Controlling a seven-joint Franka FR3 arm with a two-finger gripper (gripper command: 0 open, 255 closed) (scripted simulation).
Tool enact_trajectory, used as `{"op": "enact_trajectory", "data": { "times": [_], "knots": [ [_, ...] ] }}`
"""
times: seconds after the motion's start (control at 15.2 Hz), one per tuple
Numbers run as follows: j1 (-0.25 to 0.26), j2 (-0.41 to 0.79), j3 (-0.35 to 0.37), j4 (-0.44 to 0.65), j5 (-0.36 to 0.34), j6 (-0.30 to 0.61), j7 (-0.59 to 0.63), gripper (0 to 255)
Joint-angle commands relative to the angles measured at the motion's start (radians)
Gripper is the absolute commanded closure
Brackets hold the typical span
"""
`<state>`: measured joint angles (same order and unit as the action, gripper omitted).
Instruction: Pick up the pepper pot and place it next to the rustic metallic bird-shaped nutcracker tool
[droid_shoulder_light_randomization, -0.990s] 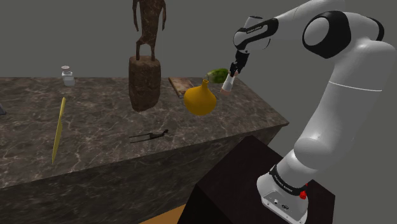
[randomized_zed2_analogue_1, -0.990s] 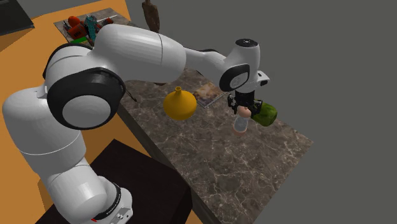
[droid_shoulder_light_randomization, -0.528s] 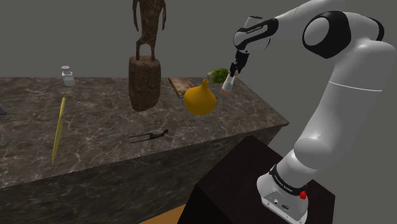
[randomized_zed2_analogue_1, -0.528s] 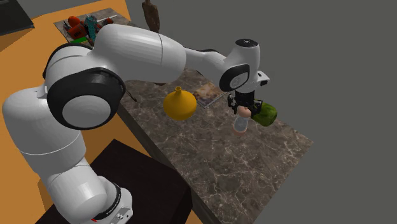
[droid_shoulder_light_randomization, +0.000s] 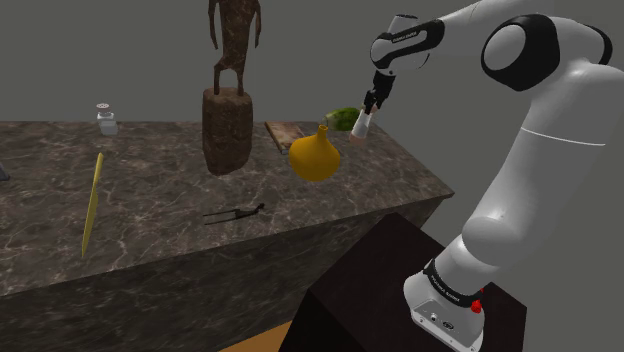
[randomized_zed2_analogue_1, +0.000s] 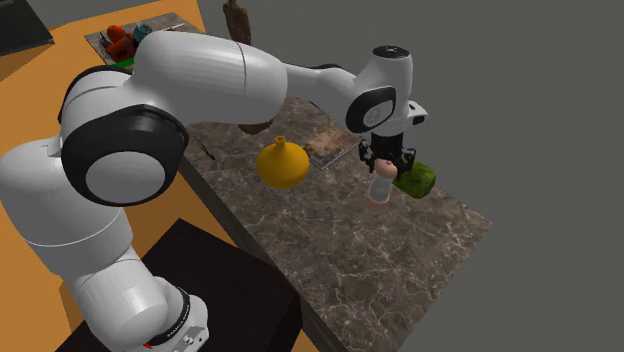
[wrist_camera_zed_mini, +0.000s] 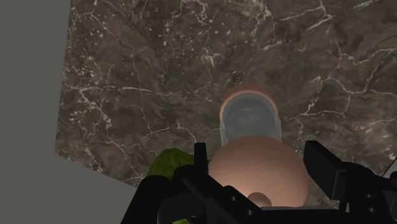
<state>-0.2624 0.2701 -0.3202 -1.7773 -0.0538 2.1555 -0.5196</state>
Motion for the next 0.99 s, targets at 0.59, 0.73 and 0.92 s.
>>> {"op": "enact_trajectory", "data": {
  "times": [0.59, 0.73, 0.92],
  "knots": [
    [0.002, -0.033, -0.003, 0.107, -0.006, -0.138, -0.009, 255],
    [0.002, -0.037, -0.004, 0.129, -0.006, -0.164, -0.011, 255],
    [0.001, -0.041, -0.004, 0.164, -0.006, -0.203, -0.014, 255]
  ]
}}
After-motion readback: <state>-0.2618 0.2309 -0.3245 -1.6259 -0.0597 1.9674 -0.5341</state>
